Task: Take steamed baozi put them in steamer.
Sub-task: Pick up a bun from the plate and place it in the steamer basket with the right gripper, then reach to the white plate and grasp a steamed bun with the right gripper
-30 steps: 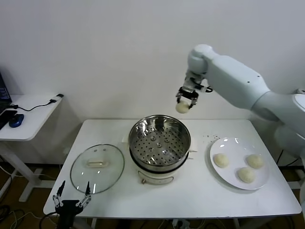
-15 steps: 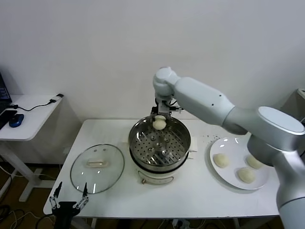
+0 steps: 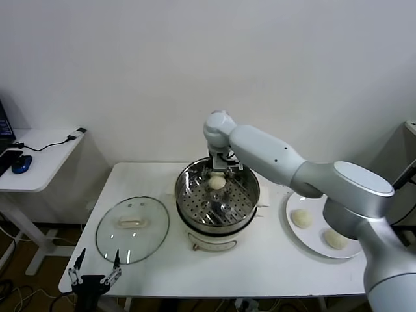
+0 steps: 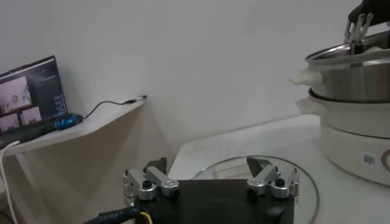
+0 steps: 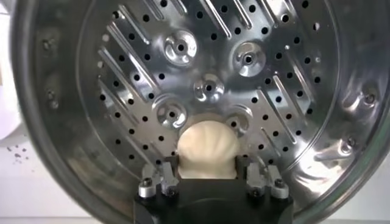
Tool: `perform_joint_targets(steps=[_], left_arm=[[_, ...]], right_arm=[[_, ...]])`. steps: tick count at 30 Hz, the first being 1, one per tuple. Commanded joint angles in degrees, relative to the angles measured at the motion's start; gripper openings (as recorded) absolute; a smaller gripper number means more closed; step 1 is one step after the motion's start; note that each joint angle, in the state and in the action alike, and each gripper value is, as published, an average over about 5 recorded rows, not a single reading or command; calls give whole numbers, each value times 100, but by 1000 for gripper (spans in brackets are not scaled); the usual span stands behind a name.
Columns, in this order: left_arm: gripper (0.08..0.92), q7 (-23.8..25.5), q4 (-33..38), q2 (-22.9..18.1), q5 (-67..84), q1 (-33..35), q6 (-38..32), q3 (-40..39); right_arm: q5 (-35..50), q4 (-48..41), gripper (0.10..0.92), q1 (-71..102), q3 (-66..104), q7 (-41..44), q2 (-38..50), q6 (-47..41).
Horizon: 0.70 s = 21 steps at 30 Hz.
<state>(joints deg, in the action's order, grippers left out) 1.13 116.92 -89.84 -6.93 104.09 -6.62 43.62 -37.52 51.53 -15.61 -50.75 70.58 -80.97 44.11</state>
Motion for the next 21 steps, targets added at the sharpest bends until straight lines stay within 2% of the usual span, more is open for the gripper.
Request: perform_joint_targets(steps=[1,4,12,18,21], left_arm=[[823,-4,13,-4,-1,7,5,-4],[823,-13,27,-4,-3,12,11,-6],[823,-30,90,-10,-8,10,29,-49],[823,-28,150,-6,-16,31,28,-63],[823,-31,165,-4,-17,31,29,-81]], right_arm=[[-9,-25,810,-1,58,-52,-27,31],[464,140,821,-241,24,161,126,-85],[2502,730,823,-1394,-689,304,1015,-961],[4607,1204,823,-2554,-2362,-799,2274,-2467],[5590,1400,823,-2855,-2933,-976,2850,-3544]])
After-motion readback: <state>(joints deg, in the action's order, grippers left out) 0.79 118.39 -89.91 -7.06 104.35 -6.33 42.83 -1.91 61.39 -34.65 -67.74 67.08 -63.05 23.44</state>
